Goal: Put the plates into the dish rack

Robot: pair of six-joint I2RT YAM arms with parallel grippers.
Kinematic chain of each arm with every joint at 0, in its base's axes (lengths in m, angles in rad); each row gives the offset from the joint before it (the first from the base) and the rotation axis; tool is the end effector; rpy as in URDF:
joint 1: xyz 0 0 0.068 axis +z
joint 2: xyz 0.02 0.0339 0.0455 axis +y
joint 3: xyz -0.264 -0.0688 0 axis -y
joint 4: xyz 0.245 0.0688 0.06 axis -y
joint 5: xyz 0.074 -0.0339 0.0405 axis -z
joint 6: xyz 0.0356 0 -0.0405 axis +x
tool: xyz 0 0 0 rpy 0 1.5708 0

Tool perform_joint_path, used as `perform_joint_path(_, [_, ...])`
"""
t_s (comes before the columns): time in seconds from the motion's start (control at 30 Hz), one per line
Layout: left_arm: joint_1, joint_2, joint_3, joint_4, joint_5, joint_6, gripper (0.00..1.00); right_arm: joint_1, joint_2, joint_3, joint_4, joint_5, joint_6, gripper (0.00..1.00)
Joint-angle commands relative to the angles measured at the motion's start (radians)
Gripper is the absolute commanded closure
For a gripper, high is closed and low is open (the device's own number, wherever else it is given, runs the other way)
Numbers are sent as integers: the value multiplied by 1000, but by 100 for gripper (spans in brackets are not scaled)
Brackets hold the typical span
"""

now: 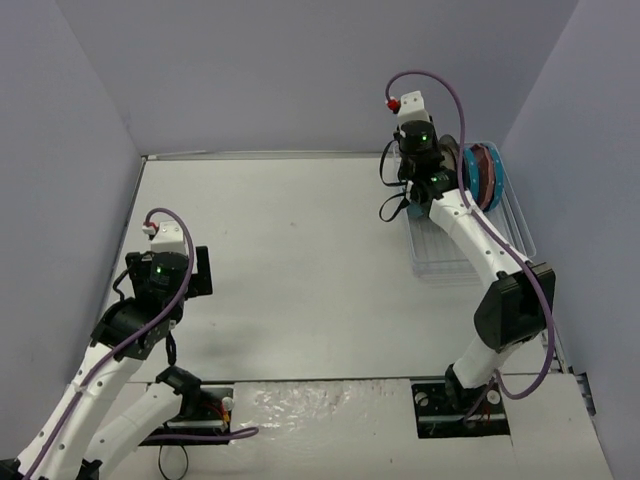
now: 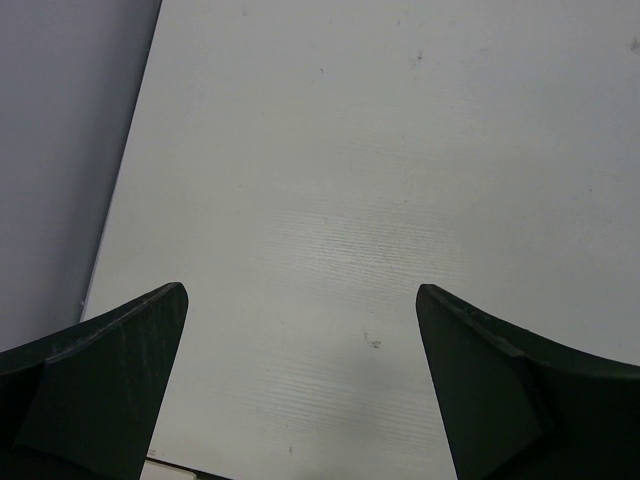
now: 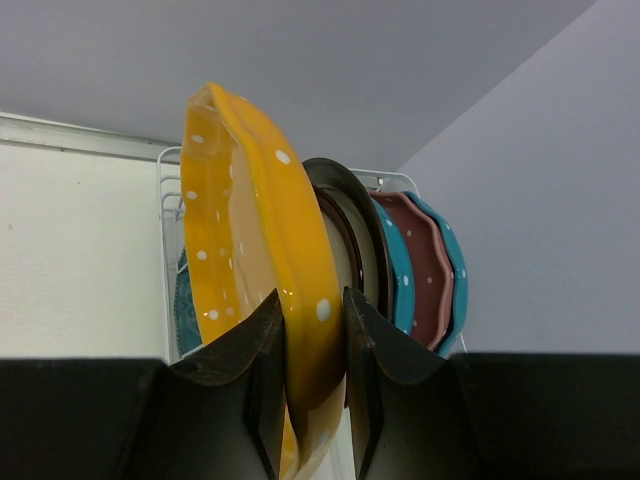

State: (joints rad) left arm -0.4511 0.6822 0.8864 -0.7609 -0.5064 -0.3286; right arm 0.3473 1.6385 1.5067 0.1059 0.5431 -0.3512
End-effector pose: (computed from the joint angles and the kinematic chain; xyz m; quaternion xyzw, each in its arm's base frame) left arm 0.1264 -0.0420 0.3328 -0.0696 0.8522 0.0239 0.5181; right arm 0.3759 0.1165 0.4015 -0.0602 0.7124 -0.1934 0.6719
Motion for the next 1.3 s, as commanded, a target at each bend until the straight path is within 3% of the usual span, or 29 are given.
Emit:
perform_joint_path(0.0, [15,-10,16,38,-23,12,3,-5,13,133,213,84,-45,100])
perform_joint_path(0.77, [34,-16,13,46,-7,16,3,-10,195,63,212,98,23,100])
perform_joint_path(1.27, [42,-23,8,54,1,21,3,8,127,-103,236,18,109,100])
